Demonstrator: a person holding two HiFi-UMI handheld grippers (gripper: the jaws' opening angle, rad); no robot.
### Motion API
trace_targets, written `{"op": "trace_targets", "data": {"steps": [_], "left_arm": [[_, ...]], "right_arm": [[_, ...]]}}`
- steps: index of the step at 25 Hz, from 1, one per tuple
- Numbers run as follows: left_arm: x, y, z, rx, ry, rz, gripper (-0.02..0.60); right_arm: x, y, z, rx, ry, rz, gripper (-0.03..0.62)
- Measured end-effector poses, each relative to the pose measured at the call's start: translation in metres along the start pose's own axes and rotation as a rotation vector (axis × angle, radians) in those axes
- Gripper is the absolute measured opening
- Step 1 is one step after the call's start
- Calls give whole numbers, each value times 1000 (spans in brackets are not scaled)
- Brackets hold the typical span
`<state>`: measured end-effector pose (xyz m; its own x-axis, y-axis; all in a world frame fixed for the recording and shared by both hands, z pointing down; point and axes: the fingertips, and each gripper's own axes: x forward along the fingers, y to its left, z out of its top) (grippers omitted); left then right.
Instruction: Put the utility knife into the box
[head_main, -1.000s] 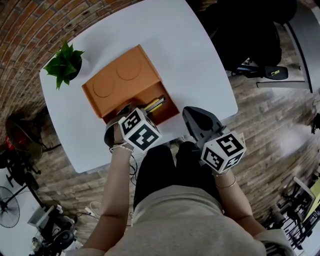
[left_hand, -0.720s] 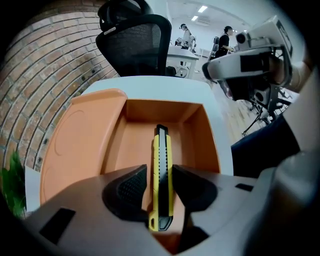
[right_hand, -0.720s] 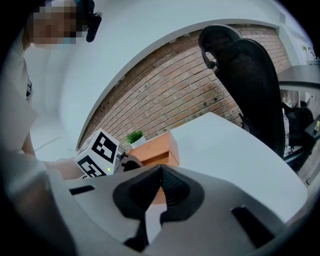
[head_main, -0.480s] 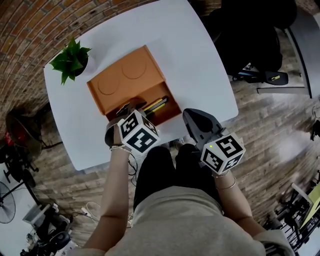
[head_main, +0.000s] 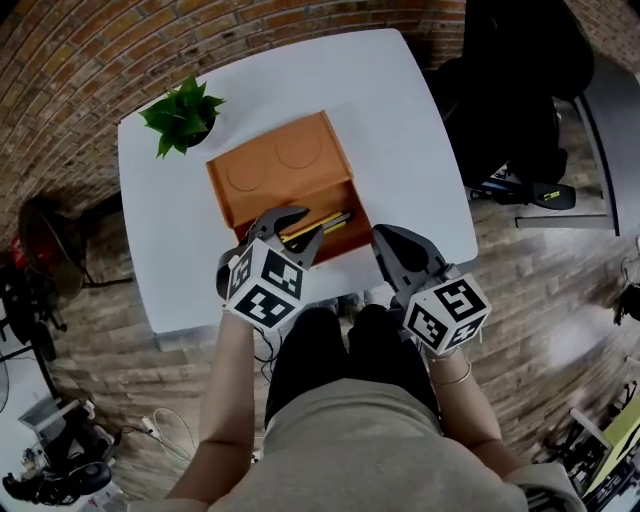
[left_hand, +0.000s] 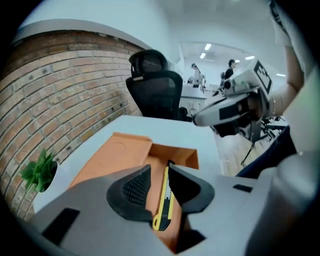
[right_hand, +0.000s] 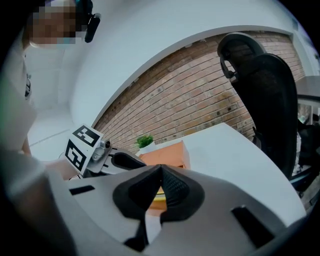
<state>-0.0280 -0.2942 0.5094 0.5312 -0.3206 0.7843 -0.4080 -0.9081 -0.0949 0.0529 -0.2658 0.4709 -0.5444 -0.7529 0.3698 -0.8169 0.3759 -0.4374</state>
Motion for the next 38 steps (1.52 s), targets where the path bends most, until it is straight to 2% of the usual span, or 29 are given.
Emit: {"op": "trace_targets", "data": {"steps": [3, 5, 7, 11, 14, 18, 21, 25, 29, 33, 36, 38], "left_arm": [[-21, 8, 13, -32, -102, 48, 96], [-38, 17, 23, -62, -185, 103, 36], [-57, 25, 33, -130, -284, 138, 15], [-94, 31, 51, -254, -478, 120, 11], [-123, 34, 61, -328, -633, 97, 11], [-157, 37, 66, -381, -761, 127, 11], [-176, 42, 63, -411, -810, 202, 6], [-189, 47, 48, -520, -807, 264, 6], [-193, 40, 37, -606, -839, 235, 6], [-195, 34, 28, -604, -810, 275, 6], [-196, 31, 23, -645, -818, 262, 6], [-193, 27, 19, -648, -793, 256, 6]], "right_arm": [[4, 6, 12, -32, -10, 20, -2], [8, 11, 24, -64, -24, 38, -2], [11, 15, 36, -100, -40, 55, -2], [16, 27, 61, -167, -58, 88, -2], [20, 43, 75, -156, -71, 148, -2], [24, 70, 90, -196, -84, 208, -2], [25, 90, 100, -214, -111, 254, -2], [25, 116, 104, -267, -111, 302, -2], [22, 140, 106, -285, -122, 339, -2], [22, 155, 105, -311, -124, 355, -2], [24, 161, 104, -330, -119, 360, -2], [24, 165, 101, -334, -112, 363, -2]]}}
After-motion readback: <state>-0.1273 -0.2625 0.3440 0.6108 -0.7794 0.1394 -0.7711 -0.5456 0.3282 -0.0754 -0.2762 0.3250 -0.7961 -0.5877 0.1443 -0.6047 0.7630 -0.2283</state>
